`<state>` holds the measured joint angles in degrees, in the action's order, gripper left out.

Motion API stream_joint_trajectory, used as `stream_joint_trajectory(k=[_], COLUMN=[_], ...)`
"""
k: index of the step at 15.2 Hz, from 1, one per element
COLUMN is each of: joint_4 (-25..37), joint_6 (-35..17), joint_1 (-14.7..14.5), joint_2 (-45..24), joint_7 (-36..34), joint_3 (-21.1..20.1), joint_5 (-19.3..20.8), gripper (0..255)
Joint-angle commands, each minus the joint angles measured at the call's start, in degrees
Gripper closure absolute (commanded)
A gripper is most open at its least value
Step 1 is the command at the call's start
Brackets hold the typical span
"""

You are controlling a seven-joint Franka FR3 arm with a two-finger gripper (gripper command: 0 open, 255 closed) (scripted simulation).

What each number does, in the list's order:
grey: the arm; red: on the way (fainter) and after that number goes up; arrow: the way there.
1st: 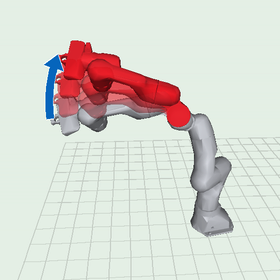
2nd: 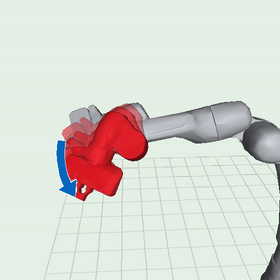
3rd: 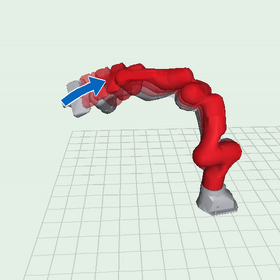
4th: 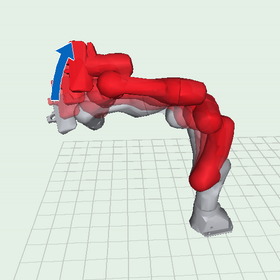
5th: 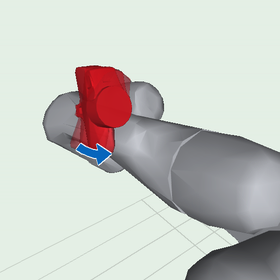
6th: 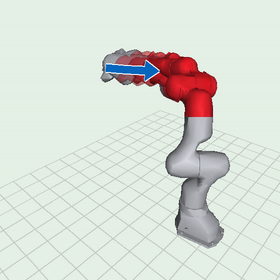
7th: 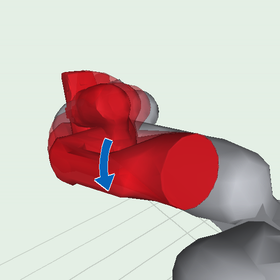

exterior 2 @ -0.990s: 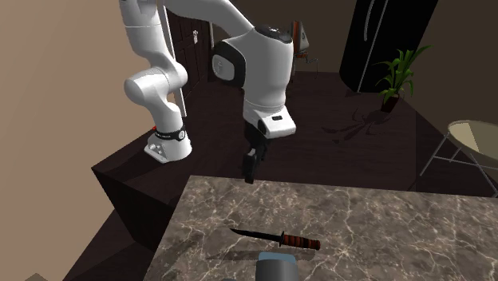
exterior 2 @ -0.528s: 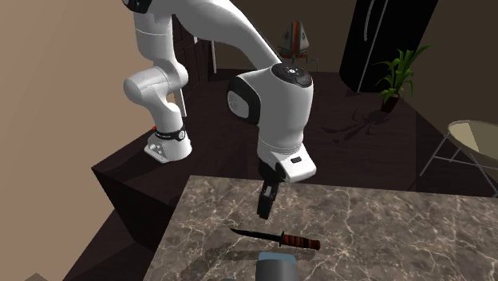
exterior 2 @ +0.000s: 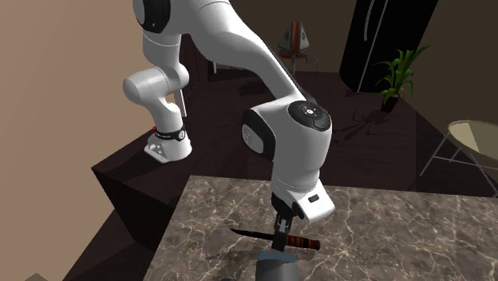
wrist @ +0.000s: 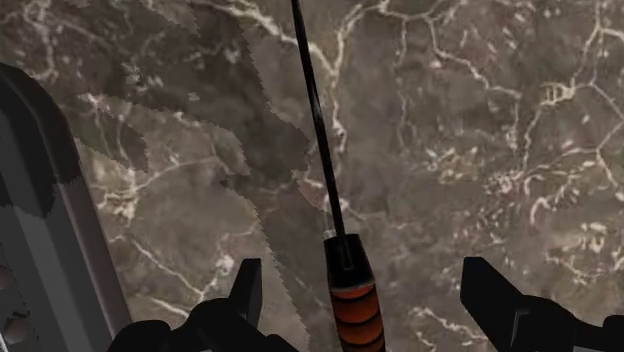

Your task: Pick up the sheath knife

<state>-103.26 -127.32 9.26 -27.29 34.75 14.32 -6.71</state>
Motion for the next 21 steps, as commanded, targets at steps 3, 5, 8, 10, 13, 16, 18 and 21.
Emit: stream_joint_trajectory(k=[3, 5, 8, 10, 13, 16, 18, 21], joint_4=[-0.21, -0.36, -0.19, -0.19, -0.22, -0.34, -0.18, 0.19], joint_6=[-2.23, -3.12, -3.08, -3.07, -3.09, -3.12, -1.99, -0.27], joint_1=[0.35, 0.46, 0.45, 0.46, 0.47, 0.46, 0.33, 0.15], joint_2=[-2.04, -2.8, -2.93, -2.92, -2.9, -2.8, -1.83, -0.43], joint_7=[0.46, 0.58, 0.55, 0.56, 0.58, 0.58, 0.43, 0.2], joint_3=[-0.35, -0.49, -0.51, -0.51, -0.51, -0.49, -0.31, -0.05], joint_5=[-0.62, -0.84, -0.86, -0.86, -0.86, -0.85, -0.56, -0.15], gripper=[0, 0, 255, 255, 255, 255, 255, 255])
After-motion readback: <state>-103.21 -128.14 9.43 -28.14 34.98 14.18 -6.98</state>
